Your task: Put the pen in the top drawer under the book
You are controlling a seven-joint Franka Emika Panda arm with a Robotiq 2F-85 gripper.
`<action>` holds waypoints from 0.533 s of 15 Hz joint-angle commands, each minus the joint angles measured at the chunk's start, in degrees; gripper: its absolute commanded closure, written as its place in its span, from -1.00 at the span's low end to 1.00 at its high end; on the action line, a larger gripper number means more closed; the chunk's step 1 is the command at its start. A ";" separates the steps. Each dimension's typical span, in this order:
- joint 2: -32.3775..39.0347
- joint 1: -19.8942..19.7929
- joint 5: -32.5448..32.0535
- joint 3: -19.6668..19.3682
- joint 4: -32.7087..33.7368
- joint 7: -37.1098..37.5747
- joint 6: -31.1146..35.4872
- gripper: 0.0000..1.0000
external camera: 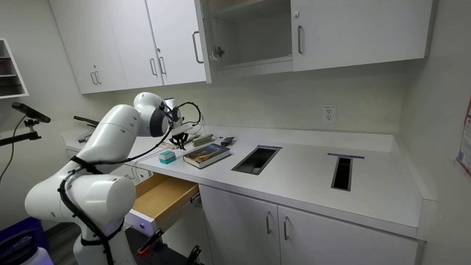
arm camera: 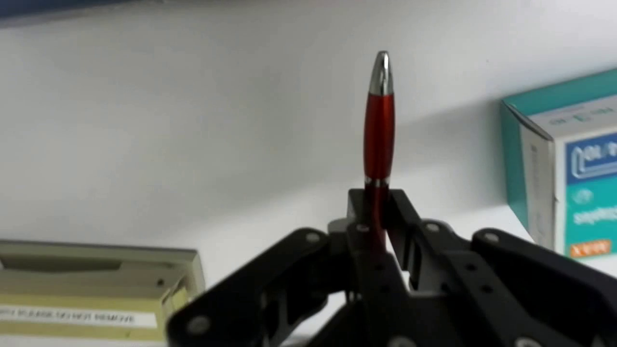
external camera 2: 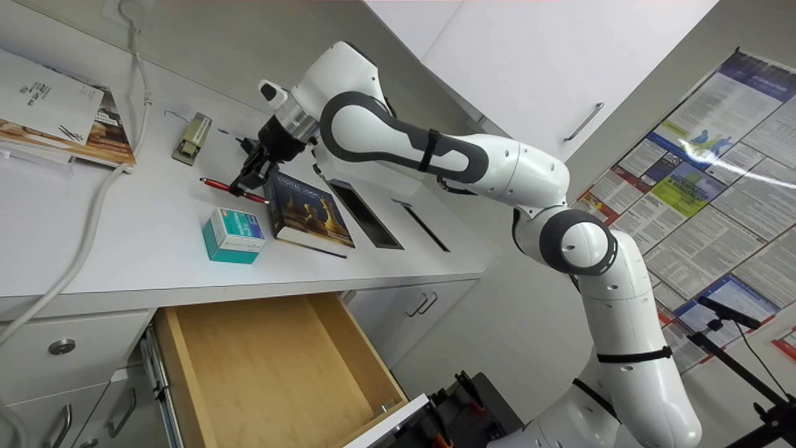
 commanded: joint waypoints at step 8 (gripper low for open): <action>-23.31 -4.15 6.91 8.96 -19.00 -3.36 -20.42 0.91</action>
